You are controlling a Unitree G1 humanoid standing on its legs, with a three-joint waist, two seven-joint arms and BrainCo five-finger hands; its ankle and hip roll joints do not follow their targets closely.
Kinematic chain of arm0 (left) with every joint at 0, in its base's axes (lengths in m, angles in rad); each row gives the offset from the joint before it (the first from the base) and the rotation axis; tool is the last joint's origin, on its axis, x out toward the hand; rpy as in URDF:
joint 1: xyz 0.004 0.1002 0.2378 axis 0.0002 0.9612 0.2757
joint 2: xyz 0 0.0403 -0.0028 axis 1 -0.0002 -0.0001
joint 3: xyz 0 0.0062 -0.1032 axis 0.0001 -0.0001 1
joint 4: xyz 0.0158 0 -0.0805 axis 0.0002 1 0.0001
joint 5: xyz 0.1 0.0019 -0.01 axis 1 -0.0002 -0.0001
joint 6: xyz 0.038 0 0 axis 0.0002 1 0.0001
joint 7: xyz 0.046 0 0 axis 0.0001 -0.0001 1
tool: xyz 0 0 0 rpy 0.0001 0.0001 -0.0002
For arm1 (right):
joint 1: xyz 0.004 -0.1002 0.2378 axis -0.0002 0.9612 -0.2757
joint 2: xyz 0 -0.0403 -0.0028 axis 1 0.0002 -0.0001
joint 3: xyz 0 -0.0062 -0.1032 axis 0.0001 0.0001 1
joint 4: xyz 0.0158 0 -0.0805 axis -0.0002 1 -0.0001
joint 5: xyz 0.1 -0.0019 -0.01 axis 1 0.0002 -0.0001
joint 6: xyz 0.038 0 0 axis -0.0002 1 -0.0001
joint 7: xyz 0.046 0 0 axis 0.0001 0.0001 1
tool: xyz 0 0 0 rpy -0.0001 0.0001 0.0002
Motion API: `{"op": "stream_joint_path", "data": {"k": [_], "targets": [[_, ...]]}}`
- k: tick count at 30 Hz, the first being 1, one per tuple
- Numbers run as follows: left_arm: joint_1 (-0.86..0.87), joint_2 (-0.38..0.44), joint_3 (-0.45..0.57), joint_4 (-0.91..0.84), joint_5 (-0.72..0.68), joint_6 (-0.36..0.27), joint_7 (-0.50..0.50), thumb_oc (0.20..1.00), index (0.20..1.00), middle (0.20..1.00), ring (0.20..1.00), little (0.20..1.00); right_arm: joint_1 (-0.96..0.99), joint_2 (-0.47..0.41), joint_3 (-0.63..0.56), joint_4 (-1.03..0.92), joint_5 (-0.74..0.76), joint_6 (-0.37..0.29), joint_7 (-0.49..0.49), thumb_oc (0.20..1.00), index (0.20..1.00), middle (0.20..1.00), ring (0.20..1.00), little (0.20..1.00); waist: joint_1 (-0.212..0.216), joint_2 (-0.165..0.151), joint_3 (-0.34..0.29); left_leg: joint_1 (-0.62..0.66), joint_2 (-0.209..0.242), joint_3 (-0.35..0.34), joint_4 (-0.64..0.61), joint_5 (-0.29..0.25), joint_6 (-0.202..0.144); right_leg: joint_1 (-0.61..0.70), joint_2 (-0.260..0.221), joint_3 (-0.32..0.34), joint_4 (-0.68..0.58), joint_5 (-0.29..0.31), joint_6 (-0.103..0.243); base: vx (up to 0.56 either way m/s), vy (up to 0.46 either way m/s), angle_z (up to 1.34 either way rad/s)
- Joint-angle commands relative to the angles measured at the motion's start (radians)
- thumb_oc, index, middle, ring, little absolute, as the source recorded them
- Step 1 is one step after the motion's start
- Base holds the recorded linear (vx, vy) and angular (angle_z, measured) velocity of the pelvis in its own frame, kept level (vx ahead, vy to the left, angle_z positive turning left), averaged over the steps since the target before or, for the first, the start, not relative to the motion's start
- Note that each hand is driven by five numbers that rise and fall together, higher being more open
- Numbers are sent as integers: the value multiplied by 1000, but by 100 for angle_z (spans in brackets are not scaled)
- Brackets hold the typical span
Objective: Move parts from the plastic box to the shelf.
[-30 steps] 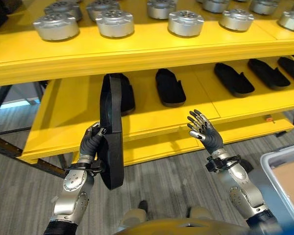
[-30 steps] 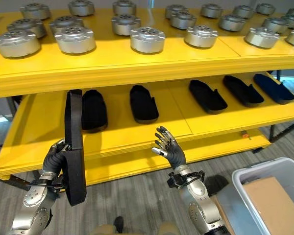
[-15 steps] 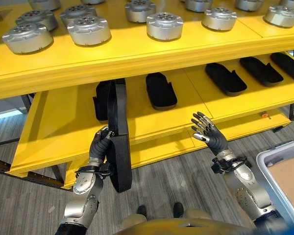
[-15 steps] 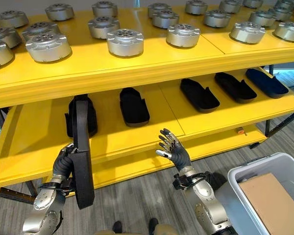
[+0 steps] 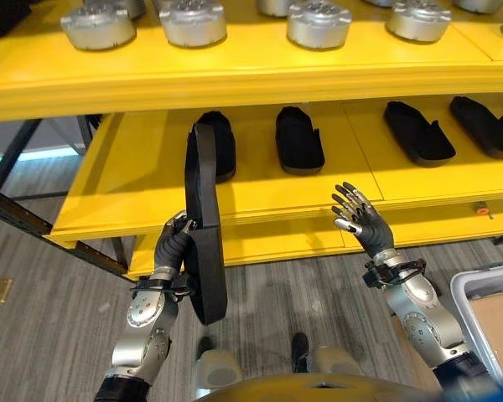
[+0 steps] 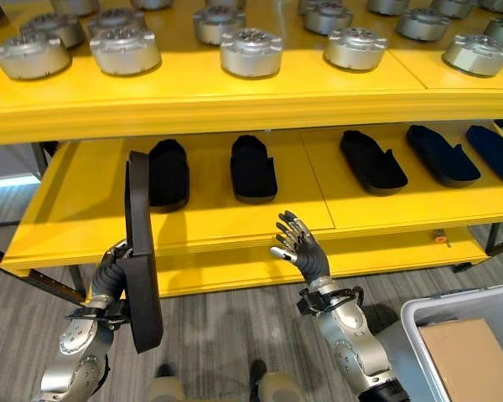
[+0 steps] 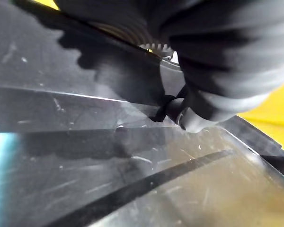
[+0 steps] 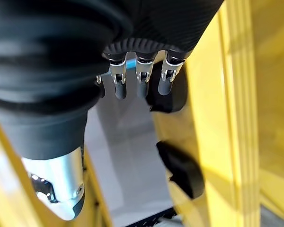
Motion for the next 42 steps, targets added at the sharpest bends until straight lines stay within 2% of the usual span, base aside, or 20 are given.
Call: {"op": "stream_joint_path", "data": {"k": [1,2,4,13,22,27,28,29,31,32,33,34,35,36,37,38,39,40,41,42], "targets": [[6,34,45,-97,-17,-62,14,200,200,200,200,200,5,-3,-7,-61,8,-67,1,1000,1000,1000,1000,1000,-5,46,-69,34,-35,32,-79,151,-25,23,-36,14,50,-75,71,72,373,-7],[2,41,40,-105,-18,-60,5,200,200,200,200,200,9,6,-10,-58,8,-65,1,1000,1000,1000,1000,1000,-3,50,-67,33,-63,35,-55,89,-20,23,-68,2,63,-68,90,87,410,17],[-7,57,43,-111,-10,-62,-1,200,200,200,200,200,29,16,-25,-64,4,-63,3,1000,1000,1000,1000,1000,-2,44,-59,19,-94,58,-14,43,-20,49,-114,-13,58,-52,118,71,317,34],[-12,123,105,-96,38,-79,23,200,200,200,200,200,66,31,-42,-75,-12,-43,21,1000,1000,1000,1000,1000,21,12,-65,-27,-219,87,114,-70,0,132,-227,-33,-90,29,189,31,237,19],[-26,161,167,-29,101,-87,65,200,200,200,200,200,55,29,-32,-68,-22,-21,45,1000,1000,1000,1000,1000,33,-22,-96,-32,-262,106,119,-100,31,163,-257,-25,-198,101,210,25,105,-7],[-50,169,170,-12,108,-91,77,200,200,200,200,200,40,35,-28,-58,-30,-21,44,1000,1000,1000,1000,1000,39,-43,-107,-51,-305,99,152,-135,66,161,-285,-13,-213,141,224,3,143,1],[-56,165,161,-18,110,-91,75,200,200,200,200,200,31,43,-23,-55,-31,-22,44,1000,1000,1000,1000,1000,37,-46,-105,-51,-330,104,155,-146,88,141,-299,7,-199,194,233,-16,134,2],[-56,165,160,-18,110,-92,75,200,200,200,200,200,30,43,-23,-55,-31,-22,44,1000,1000,1000,1000,1000,39,-47,-106,-52,-331,107,155,-146,89,138,-300,9,-199,195,234,-28,208,-2],[-51,155,152,-24,107,-93,74,200,200,200,200,200,20,57,-14,-47,-27,-24,42,1000,1000,1000,1000,1000,40,-41,-103,-33,-353,112,124,-144,116,97,-309,31,-163,267,234,-50,209,-7],[-40,144,147,-38,96,-91,70,200,200,200,200,200,12,72,-5,-38,-18,-26,39,1000,1000,1000,1000,1000,45,-25,-93,-6,-363,129,71,-130,135,46,-315,27,-107,322,226,-93,334,-21],[-34,134,140,-42,90,-88,68,200,200,200,200,200,4,78,7,-33,-19,-28,38,1000,1000,1000,1000,1000,55,-5,-76,18,-359,149,45,-124,145,15,-330,-42,-48,305,212,-82,281,-35],[-34,134,141,-42,90,-88,68,200,200,200,200,200,3,78,7,-33,-19,-28,38,1000,1000,1000,1000,1000,55,-6,-78,16,-360,150,41,-120,145,11,-331,-42,-48,307,212,-47,214,-61],[-23,125,140,-44,86,-85,59,200,200,200,200,200,4,79,10,-33,-18,-28,43,1000,1000,1000,1000,1000,53,9,-74,33,-358,152,12,-112,151,-7,-318,-85,-6,268,196,-4,133,-68],[-14,118,136,-47,84,-82,49,200,200,200,200,200,2,75,15,-26,-21,-23,47,1000,1000,1000,1000,1000,47,16,-70,55,-354,160,-17,-107,154,-31,-281,-93,19,232,186,44,152,-70],[-5,105,126,-47,71,-79,32,200,200,200,200,200,-15,62,26,-15,-17,-21,53,1000,1000,1000,1000,1000,30,17,-64,83,-358,161,-55,-90,150,-77,-142,-91,-3,149,162,63,46,-47],[-3,99,130,-48,66,-77,27,200,200,200,200,200,-23,58,27,-15,-12,-23,56,1000,1000,1000,1000,1000,27,10,-63,83,-363,162,-56,-86,147,-83,-105,-94,-44,143,157,55,0,-40],[-3,99,130,-48,66,-77,27,200,200,200,200,200,-23,58,27,-15,-12,-23,56,1000,1000,1000,1000,1000,27,10,-63,82,-363,162,-56,-85,147,-83,-105,-94,-45,144,157,77,-95,-26],[2,89,126,-41,54,-80,25,200,200,200,200,200,-16,48,26,-27,0,-28,63,1000,1000,1000,1000,1000,22,-7,-60,75,-368,151,-36,-96,137,-41,-61,-76,-128,120,126,60,-77,-3],[2,89,126,-41,54,-80,25,200,200,200,200,200,-16,48,26,-27,0,-28,63,1000,1000,1000,1000,1000,21,-8,-61,72,-368,150,-36,-94,137,-40,-61,-77,-134,125,125,121,-111,15],[6,80,112,-44,53,-78,12,200,200,200,200,200,1,41,20,-40,-4,-29,62,1000,1000,1000,1000,1000,17,-13,-70,70,-367,138,-30,-100,132,-17,-54,-38,-158,111,121,117,-90,23]]}}
